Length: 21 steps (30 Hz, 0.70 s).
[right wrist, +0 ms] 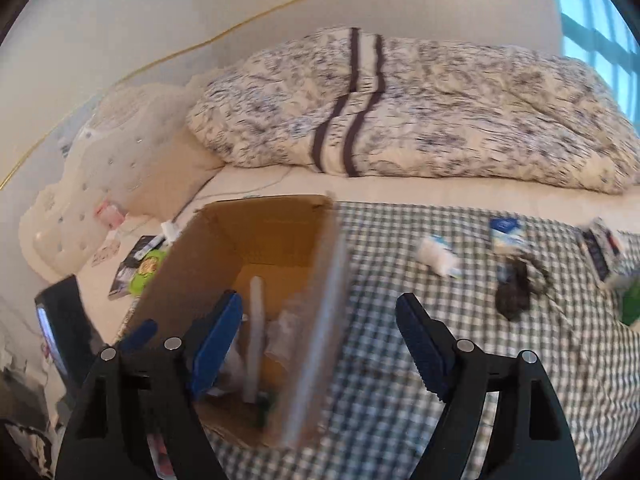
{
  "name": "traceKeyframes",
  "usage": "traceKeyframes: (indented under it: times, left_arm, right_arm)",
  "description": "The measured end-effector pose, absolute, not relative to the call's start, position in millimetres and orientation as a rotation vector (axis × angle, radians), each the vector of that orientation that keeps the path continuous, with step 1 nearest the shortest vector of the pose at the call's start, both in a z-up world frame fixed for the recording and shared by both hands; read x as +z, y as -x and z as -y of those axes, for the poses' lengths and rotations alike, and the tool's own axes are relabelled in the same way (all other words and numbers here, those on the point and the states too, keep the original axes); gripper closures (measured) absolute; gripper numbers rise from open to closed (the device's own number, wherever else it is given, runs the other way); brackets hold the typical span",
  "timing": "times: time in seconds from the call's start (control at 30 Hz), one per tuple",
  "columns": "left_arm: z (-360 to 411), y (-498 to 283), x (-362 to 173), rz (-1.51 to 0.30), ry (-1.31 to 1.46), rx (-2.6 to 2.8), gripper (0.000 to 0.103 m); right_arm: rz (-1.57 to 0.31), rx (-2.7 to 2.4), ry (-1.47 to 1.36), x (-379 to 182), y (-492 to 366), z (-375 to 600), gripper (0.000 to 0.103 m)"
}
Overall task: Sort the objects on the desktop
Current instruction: 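Open both tools to drop the bottle and tape roll into the box, then move both tools back toward the medicine box and black cup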
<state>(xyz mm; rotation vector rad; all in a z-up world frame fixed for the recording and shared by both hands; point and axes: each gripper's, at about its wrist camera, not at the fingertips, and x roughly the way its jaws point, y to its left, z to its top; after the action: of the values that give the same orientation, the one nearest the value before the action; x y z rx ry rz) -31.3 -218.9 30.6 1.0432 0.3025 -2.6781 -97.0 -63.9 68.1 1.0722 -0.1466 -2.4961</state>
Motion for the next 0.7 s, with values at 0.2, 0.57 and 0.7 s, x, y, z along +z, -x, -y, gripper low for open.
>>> traceKeyframes:
  times: [0.2,0.57,0.7]
  left_arm:
    - [152.0,26.9,38.0,-0.211,-1.069,-2.774,0.000]
    - [41.2,41.5,22.5,-0.081,-1.186,-2.857,0.000]
    - [13.8,54.4,13.7,-0.064,-1.223,-2.858,0.000]
  right_arm:
    - [0.226,-2.594,-1.114,58.6,78.8,-11.5,0.024]
    - [0.429,-2.787,-1.168,40.0,45.5,-155.3,0.024]
    - [0.513,-2.829,-1.174,33.4,35.3,-197.7,0.024]
